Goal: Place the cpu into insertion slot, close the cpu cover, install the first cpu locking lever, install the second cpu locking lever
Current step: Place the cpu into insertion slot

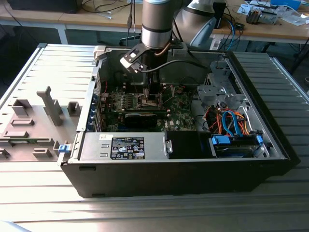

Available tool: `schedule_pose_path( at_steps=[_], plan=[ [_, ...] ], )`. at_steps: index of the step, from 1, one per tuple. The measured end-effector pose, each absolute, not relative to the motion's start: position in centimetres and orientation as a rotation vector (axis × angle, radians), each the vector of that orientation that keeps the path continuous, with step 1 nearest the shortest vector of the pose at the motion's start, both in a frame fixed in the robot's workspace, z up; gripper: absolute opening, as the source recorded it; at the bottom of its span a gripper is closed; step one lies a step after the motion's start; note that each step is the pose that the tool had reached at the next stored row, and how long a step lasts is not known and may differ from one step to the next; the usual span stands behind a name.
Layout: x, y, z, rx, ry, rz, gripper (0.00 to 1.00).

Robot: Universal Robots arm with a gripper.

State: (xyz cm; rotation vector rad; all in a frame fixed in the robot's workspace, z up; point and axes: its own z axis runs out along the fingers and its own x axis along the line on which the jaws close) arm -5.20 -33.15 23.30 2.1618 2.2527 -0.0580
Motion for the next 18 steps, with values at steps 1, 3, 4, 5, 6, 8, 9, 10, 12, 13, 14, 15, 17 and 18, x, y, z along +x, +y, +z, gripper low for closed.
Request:
schedule_pose_path(
  at_steps=[1, 3, 4, 5, 6, 8, 9, 10, 12, 13, 14, 15, 17, 18],
  plan=[
    [-5.21, -33.15, 23.25, 2.161, 2.252, -0.059, 0.54],
    [-5.22, -33.15, 23.17, 2.16, 2.251, -0.061, 0.54],
    [-5.22, -33.16, 23.13, 2.16, 2.251, -0.061, 0.54],
    [-5.22, -33.16, 23.08, 2.16, 2.251, -0.062, 0.54],
    [-5.23, -33.16, 23.06, 2.16, 2.251, -0.063, 0.54],
    [-5.23, -33.15, 23.04, 2.16, 2.251, -0.062, 0.54],
    [-5.23, -33.16, 23.03, 2.16, 2.251, -0.062, 0.54],
    [-5.23, -33.16, 23.01, 2.16, 2.251, -0.062, 0.54],
    [-5.22, -33.15, 22.97, 2.16, 2.251, -0.062, 0.54],
    [-5.22, -33.15, 22.95, 2.16, 2.251, -0.062, 0.54],
    [-5.22, -33.15, 22.93, 2.16, 2.251, -0.063, 0.54],
    [-5.22, -33.15, 22.92, 2.16, 2.25, -0.063, 0.54],
    [-5.23, -33.15, 22.88, 2.16, 2.25, -0.063, 0.54],
    [-5.23, -33.16, 22.87, 2.159, 2.25, -0.063, 0.54]
  ],
)
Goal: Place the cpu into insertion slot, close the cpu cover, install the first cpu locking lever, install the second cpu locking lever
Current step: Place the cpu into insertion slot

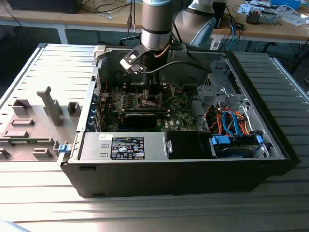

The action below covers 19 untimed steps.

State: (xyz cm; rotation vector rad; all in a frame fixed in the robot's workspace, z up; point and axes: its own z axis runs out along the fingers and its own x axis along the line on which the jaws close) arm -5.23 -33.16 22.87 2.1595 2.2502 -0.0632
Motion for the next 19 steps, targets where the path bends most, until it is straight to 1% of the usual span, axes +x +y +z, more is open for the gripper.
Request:
schedule_pose_path(
  at_steps=[19],
  plan=[
    [-5.22, -33.15, 22.58, 2.158, 2.248, -0.067, 0.54]
  ],
)
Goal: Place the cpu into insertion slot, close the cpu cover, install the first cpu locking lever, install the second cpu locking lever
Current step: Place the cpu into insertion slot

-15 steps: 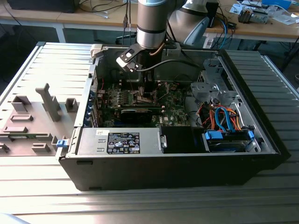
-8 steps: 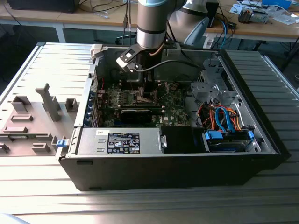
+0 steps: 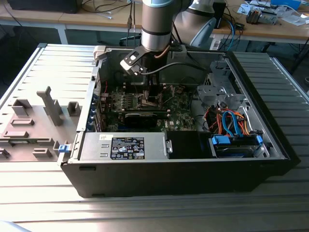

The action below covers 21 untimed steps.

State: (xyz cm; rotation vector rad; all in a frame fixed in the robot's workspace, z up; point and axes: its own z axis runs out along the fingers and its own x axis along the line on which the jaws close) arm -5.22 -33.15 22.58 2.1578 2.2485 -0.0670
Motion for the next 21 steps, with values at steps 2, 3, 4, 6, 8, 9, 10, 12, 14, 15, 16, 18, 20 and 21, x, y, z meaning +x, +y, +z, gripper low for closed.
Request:
schedule_pose_path(
  at_steps=[2, 3, 4, 6, 8, 9, 10, 12, 14, 15, 16, 18, 20, 21],
  plan=[
    [-5.22, -33.15, 22.53, 2.157, 2.248, -0.068, 0.54],
    [-5.22, -33.15, 22.51, 2.157, 2.248, -0.068, 0.54],
    [-5.22, -33.16, 22.49, 2.157, 2.248, -0.069, 0.54],
    [-5.22, -33.15, 22.46, 2.157, 2.247, -0.069, 0.54],
    [-5.22, -33.16, 22.44, 2.157, 2.247, -0.07, 0.54],
    [-5.22, -33.15, 22.41, 2.157, 2.247, -0.07, 0.54],
    [-5.22, -33.16, 22.38, 2.156, 2.247, -0.07, 0.54],
    [-5.22, -33.16, 22.34, 2.156, 2.246, -0.071, 0.54],
    [-5.22, -33.15, 22.3, 2.156, 2.246, -0.072, 0.54],
    [-5.22, -33.16, 22.29, 2.156, 2.246, -0.072, 0.54],
    [-5.22, -33.15, 22.27, 2.155, 2.246, -0.072, 0.54],
    [-5.22, -33.15, 22.24, 2.155, 2.246, -0.073, 0.54],
    [-5.22, -33.16, 22.19, 2.155, 2.245, -0.074, 0.54],
    [-5.22, -33.16, 22.16, 2.154, 2.245, -0.074, 0.54]
  ],
)
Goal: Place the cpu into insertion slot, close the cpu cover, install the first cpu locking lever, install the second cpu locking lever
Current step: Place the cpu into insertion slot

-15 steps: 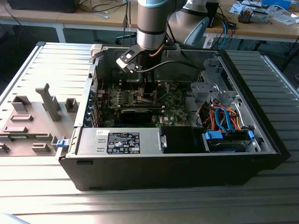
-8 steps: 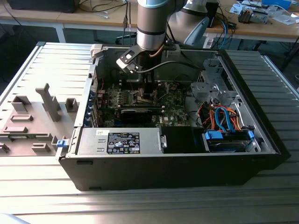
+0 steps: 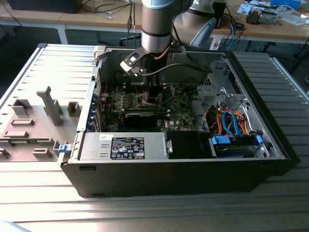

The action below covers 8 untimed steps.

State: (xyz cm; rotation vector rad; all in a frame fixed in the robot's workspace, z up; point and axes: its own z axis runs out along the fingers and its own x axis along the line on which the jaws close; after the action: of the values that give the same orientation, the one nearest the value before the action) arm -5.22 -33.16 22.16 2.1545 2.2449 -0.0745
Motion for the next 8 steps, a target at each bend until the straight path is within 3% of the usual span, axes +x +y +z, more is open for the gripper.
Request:
schedule_pose_path(
  at_steps=[8],
  plan=[
    [-5.22, -33.16, 21.91, 2.152, 2.242, -0.08, 0.54]
  ],
)
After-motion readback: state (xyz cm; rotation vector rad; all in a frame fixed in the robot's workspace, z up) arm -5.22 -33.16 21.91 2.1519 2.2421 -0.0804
